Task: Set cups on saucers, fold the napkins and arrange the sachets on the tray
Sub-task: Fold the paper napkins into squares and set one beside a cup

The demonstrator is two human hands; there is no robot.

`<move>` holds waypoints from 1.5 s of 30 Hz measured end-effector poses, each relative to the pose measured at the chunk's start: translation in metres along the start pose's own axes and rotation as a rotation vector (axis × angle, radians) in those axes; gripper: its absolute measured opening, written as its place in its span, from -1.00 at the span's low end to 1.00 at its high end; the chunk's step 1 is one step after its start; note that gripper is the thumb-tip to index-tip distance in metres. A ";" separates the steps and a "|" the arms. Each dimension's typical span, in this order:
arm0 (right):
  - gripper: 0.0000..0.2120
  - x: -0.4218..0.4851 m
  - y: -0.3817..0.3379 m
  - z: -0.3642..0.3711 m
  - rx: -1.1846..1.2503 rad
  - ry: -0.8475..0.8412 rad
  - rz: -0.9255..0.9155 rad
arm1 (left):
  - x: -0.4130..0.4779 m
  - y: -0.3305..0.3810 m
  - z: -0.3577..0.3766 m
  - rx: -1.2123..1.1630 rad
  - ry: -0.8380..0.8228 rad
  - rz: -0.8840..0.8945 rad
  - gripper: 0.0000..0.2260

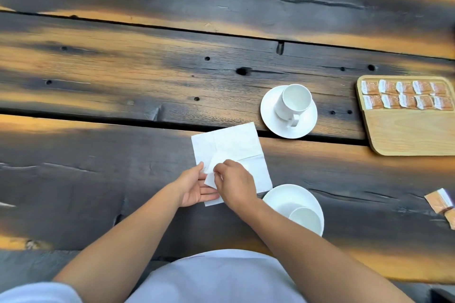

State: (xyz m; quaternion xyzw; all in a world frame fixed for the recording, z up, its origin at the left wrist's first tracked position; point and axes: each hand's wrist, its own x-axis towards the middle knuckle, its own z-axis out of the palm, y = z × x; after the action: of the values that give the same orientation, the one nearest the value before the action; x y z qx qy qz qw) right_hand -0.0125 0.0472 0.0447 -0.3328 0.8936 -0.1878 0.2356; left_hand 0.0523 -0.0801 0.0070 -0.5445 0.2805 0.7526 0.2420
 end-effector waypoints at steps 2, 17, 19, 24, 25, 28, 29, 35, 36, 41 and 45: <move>-0.78 -0.005 0.002 0.009 -0.060 -0.020 -0.013 | 0.001 -0.001 -0.001 -0.018 0.002 -0.002 -0.48; -0.45 0.008 0.037 -0.013 0.537 0.168 0.503 | -0.010 0.002 0.013 -0.030 -0.116 0.255 -0.75; -0.37 0.012 0.039 -0.031 0.892 0.101 0.728 | -0.018 0.005 0.017 -0.126 -0.256 0.325 -0.72; -0.61 0.003 0.052 -0.053 1.618 -0.110 0.774 | -0.024 0.012 0.033 0.003 -0.336 0.367 -0.67; -0.62 0.000 0.056 -0.055 1.617 -0.074 0.757 | -0.025 0.015 0.037 0.080 -0.324 0.366 -0.68; -0.68 -0.011 0.070 -0.065 1.585 -0.032 0.724 | -0.029 0.023 0.051 0.247 -0.301 0.394 -0.70; -0.69 -0.014 0.076 -0.069 1.579 -0.045 0.708 | -0.029 0.025 0.059 0.258 -0.284 0.414 -0.69; -0.72 -0.032 0.108 -0.092 1.403 0.043 0.676 | -0.018 0.013 0.125 0.331 -0.043 0.628 -0.83; -0.74 -0.034 0.115 -0.096 1.344 0.103 0.680 | -0.016 0.010 0.134 0.322 -0.029 0.649 -0.82; -0.78 -0.042 0.150 -0.114 1.233 0.307 0.648 | -0.008 -0.012 0.183 0.308 0.124 0.768 -0.87; -0.76 -0.044 0.187 -0.128 1.212 0.242 0.718 | 0.007 -0.034 0.229 0.499 0.272 0.732 -0.71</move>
State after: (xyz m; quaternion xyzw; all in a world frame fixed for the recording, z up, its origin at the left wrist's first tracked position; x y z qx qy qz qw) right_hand -0.1477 0.2324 0.0699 0.1946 0.7061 -0.5978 0.3257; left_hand -0.0836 0.1018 0.0521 -0.4283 0.6561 0.6197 0.0450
